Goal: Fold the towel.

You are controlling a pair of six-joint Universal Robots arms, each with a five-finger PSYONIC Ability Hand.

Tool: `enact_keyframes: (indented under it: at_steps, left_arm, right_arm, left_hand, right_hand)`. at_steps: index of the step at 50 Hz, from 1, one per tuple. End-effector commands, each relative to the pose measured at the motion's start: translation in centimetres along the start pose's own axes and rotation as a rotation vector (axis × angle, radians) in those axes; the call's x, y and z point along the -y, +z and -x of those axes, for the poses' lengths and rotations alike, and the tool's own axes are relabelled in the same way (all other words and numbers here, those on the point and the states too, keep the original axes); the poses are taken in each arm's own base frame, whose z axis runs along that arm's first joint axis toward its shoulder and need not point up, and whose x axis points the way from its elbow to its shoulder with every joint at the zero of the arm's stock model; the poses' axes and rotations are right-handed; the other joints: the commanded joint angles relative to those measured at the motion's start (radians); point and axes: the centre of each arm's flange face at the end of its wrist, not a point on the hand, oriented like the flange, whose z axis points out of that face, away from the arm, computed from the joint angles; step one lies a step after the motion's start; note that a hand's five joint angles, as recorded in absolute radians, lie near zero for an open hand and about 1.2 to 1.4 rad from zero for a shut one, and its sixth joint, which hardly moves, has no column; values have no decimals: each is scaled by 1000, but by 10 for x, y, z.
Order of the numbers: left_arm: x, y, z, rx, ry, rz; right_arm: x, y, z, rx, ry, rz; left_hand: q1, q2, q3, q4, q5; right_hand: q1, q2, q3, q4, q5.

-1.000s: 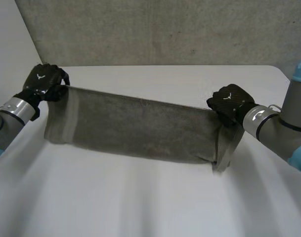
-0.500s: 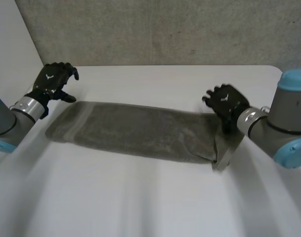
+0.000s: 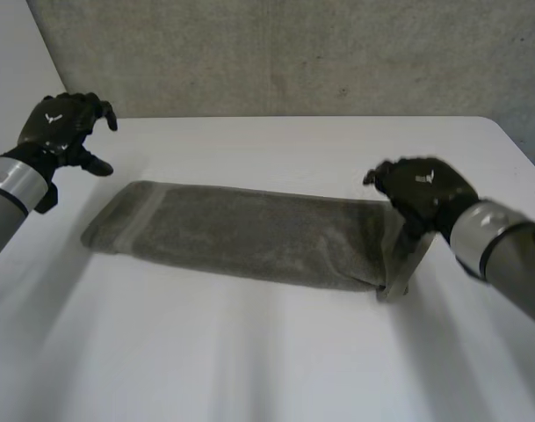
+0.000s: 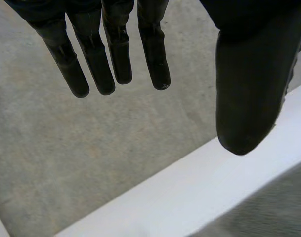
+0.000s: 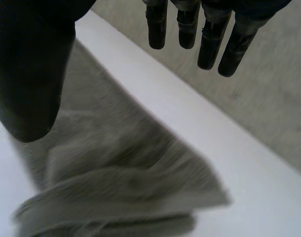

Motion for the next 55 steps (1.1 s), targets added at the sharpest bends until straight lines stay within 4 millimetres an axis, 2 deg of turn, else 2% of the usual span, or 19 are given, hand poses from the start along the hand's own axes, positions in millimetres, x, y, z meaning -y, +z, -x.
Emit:
enact_keyframes:
  at_steps: [1, 3, 9, 14, 21, 23, 37, 46, 52, 55]
  left_arm:
    - [8, -20, -35, -53, -22, 23]
    - [6, -26, -44, -38, -46, 45]
    - [-2, -33, -54, 13, -91, 84]
    - [-17, -42, -69, 46, -130, 135]
    - [-24, -45, -79, 35, -137, 145]
    - [-25, -45, -79, 35, -136, 141]
    - [-35, -49, -79, 42, -120, 90]
    - [-37, -50, -75, 54, -122, 96]
    - [-37, -50, -75, 54, -120, 90]
    - [-37, -50, -75, 54, -119, 89]
  right_arm:
    - [-40, -3, 10, -10, 113, 44]
    - [-46, -3, 10, -14, 126, 51]
    - [-68, 4, 11, -22, 203, 65]
    - [-82, 13, 13, -25, 253, 76]
    - [-98, 26, 13, -40, 255, 77]
    - [-104, 31, 6, -61, 263, 83]
    - [-108, 36, -13, -113, 247, 80]
    - [-113, 32, -34, -171, 129, 114]
    - [-115, 28, -31, -165, 127, 123]
    - [-110, 25, -28, -161, 149, 107]
  left_hand:
    - [-16, -32, -41, -35, 7]
    - [-13, -29, -38, -32, 10]
    - [-10, -26, -35, -29, 13]
    - [-10, -26, -35, -29, 13]
    - [-16, -32, -41, -35, 7]
    - [-19, -35, -44, -38, 4]
    - [-19, -35, -44, -38, 4]
    - [-25, -40, -50, -44, -1]
    - [-28, -43, -52, -47, -4]
    - [-28, -43, -53, -47, -4]
  right_hand:
    - [-63, -74, -76, -86, -62]
    - [-38, -49, -51, -62, -37]
    - [12, 1, -1, -11, 13]
    - [53, 42, 40, 29, 54]
    - [171, 160, 158, 147, 171]
    - [179, 168, 166, 156, 180]
    - [218, 207, 205, 194, 218]
    - [200, 189, 187, 177, 201]
    - [209, 198, 196, 185, 210]
    - [215, 204, 202, 191, 215]
